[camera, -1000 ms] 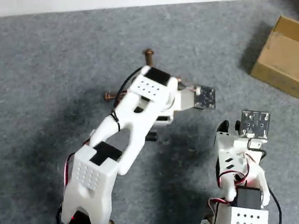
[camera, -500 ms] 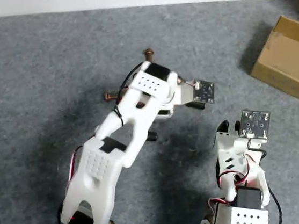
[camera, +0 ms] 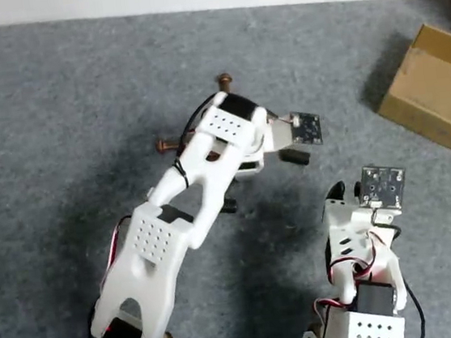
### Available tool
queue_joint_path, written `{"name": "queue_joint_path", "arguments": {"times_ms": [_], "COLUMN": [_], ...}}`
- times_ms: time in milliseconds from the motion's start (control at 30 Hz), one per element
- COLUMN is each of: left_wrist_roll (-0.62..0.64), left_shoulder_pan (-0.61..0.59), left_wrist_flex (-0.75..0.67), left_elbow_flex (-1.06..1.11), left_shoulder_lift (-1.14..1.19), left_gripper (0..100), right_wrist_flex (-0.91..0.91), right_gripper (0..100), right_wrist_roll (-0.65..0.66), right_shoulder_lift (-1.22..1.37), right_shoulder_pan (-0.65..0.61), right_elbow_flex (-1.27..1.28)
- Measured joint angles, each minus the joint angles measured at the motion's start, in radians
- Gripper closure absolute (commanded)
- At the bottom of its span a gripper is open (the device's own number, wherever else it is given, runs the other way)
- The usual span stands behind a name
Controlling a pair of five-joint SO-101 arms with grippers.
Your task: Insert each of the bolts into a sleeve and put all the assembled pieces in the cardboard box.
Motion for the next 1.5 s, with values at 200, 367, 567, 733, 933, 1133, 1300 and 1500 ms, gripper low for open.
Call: {"name": "queue_joint_path", "arguments": {"times_ms": [200, 367, 567, 733, 933, 1133, 1300, 1500], "left_wrist_roll": [0.005, 0.005, 0.011, 0.097, 0.129, 0.158, 0.270, 0.285], "left_shoulder_pan": [-0.008, -0.005, -0.006, -0.003, -0.006, -0.014, -0.068, -0.074], "left_wrist_flex": [0.075, 0.078, 0.041, -0.060, -0.126, -0.126, -0.126, -0.080], "left_elbow_flex": [-0.028, -0.048, -0.048, -0.049, -0.051, -0.055, -0.083, -0.084], "left_shoulder_lift": [-0.029, -0.063, -0.063, -0.002, 0.032, 0.071, 0.141, 0.166], "left_gripper": [86, 86, 86, 86, 86, 86, 86, 98], "right_wrist_flex": [0.000, 0.000, 0.000, 0.000, 0.000, 0.000, 0.000, 0.000], "right_gripper": [89.2, 89.2, 89.2, 89.2, 89.2, 89.2, 89.2, 89.2], "right_wrist_roll": [0.005, 0.005, 0.005, 0.005, 0.005, 0.005, 0.005, 0.005], "right_shoulder_lift": [0.000, 0.000, 0.000, 0.000, 0.000, 0.000, 0.000, 0.000], "right_shoulder_pan": [-0.015, -0.020, -0.021, -0.021, -0.021, -0.021, -0.021, -0.021], "right_elbow_flex": [0.000, 0.000, 0.000, 0.000, 0.000, 0.000, 0.000, 0.000]}}
